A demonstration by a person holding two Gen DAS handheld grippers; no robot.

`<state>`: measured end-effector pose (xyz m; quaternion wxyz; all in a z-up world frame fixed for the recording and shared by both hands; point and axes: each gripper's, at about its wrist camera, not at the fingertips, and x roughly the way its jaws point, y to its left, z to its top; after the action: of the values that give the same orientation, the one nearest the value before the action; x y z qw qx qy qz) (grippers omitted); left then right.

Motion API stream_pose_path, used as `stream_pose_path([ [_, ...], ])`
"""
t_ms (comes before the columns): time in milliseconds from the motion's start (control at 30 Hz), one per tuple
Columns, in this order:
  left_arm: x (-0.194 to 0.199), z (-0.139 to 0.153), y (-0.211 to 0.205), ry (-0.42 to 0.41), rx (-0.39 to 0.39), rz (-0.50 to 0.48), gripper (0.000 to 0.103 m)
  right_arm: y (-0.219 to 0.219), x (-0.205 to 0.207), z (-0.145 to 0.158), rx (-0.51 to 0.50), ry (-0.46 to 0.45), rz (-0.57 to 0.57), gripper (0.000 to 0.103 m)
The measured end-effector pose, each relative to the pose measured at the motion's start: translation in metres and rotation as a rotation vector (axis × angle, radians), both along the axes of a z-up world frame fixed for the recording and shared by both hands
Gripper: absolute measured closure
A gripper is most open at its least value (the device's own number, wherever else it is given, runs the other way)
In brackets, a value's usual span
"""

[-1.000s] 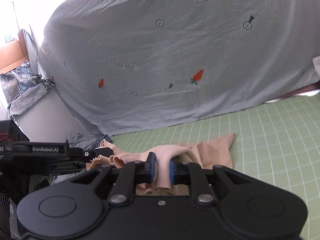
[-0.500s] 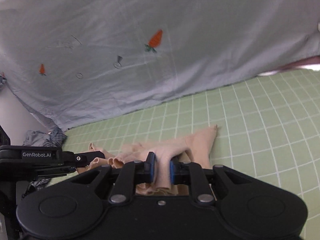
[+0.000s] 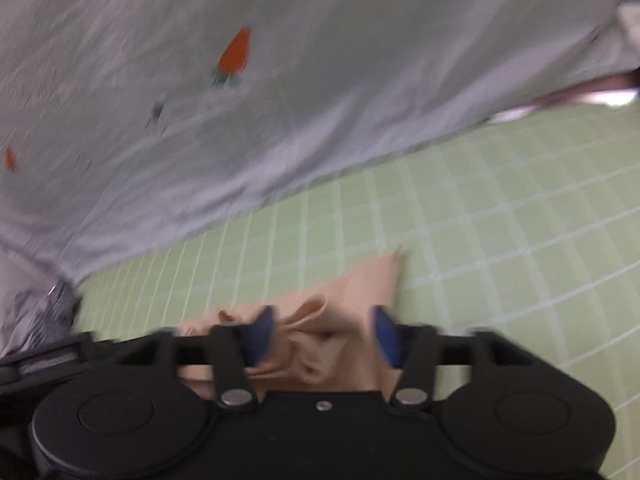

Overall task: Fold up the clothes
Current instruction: 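Grasp the top's end with both grippers and fold it toward the collar, then grasp the folded beige bundle with both grippers and lift it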

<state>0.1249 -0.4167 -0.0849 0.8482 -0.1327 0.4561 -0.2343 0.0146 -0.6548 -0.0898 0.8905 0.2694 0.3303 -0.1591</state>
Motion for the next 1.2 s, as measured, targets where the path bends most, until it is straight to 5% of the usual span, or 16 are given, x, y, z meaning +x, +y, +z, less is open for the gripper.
stream_pose_path([
  [133,-0.007,-0.010,0.012,0.033,0.044,0.014,0.004,-0.011,-0.011,0.012,-0.064,-0.020,-0.046,0.018],
  [367,-0.036,-0.047,0.001,0.176,0.074,-0.092,0.004,0.005,-0.023,-0.027,0.020,0.113,0.058,0.017],
  [733,-0.046,-0.059,-0.011,0.142,-0.024,-0.115,0.005,0.018,-0.019,-0.051,0.142,0.118,0.093,0.014],
  [800,-0.047,-0.060,-0.010,0.158,-0.070,-0.121,0.019,0.020,-0.018,-0.052,0.152,0.103,0.097,0.020],
  [833,-0.047,-0.061,-0.009,0.178,-0.092,-0.116,0.029,0.021,-0.018,-0.052,0.165,0.096,0.102,0.033],
  [967,-0.051,-0.064,0.003,0.232,-0.149,-0.043,0.062,0.027,-0.023,-0.049,0.187,0.084,0.122,0.056],
  [1033,-0.054,-0.058,0.014,0.259,-0.179,-0.041,0.071,0.026,-0.030,-0.042,0.204,0.078,0.118,0.071],
  [1200,-0.089,-0.030,0.047,0.241,-0.231,-0.048,0.075,0.035,-0.071,-0.018,0.273,0.004,0.101,0.076],
])
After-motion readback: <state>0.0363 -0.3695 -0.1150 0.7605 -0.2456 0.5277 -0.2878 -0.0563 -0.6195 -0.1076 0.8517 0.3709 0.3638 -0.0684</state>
